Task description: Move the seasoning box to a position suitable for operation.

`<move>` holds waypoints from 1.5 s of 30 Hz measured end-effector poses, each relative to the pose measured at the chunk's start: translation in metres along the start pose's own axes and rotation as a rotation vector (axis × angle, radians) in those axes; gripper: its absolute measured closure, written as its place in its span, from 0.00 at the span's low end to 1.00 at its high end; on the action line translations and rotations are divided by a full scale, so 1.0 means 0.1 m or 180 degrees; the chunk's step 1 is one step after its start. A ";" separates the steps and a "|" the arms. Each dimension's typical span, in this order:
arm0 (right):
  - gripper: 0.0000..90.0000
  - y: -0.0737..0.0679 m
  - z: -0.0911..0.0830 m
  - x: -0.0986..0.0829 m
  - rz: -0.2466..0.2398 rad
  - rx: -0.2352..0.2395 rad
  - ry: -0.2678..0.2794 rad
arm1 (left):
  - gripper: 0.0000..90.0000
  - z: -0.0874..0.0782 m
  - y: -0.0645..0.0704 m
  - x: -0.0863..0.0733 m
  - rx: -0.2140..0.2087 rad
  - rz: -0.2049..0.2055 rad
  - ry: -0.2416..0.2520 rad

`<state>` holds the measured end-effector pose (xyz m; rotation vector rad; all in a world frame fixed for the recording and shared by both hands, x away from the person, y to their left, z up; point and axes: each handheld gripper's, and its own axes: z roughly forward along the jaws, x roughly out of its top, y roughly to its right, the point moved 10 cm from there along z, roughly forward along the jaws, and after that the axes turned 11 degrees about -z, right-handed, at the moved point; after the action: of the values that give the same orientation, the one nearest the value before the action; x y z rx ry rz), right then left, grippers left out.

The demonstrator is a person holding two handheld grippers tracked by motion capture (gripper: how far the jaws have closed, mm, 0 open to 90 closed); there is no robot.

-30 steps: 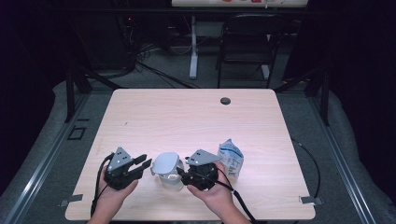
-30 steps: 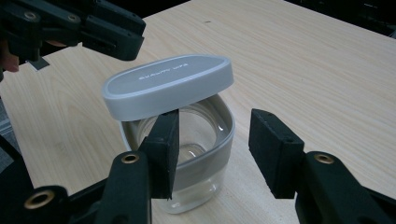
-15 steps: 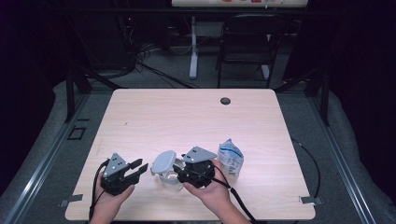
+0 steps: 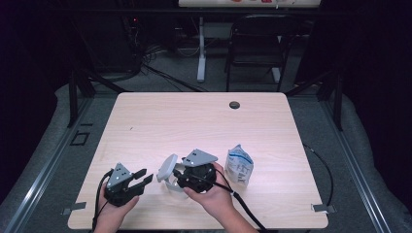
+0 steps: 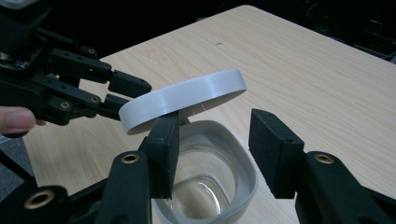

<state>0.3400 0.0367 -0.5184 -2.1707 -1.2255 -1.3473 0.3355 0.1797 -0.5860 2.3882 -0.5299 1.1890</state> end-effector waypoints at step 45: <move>0.58 -0.03 -0.01 0.17 -0.0115 -0.0021 0.0057 | 0.76 0.25 0.17 -0.13 -0.0180 0.0139 -0.0155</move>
<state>0.3411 0.0467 -0.5038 -2.1462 -1.2611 -1.3840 0.3361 0.1548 -0.6068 2.3742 -0.6259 1.1216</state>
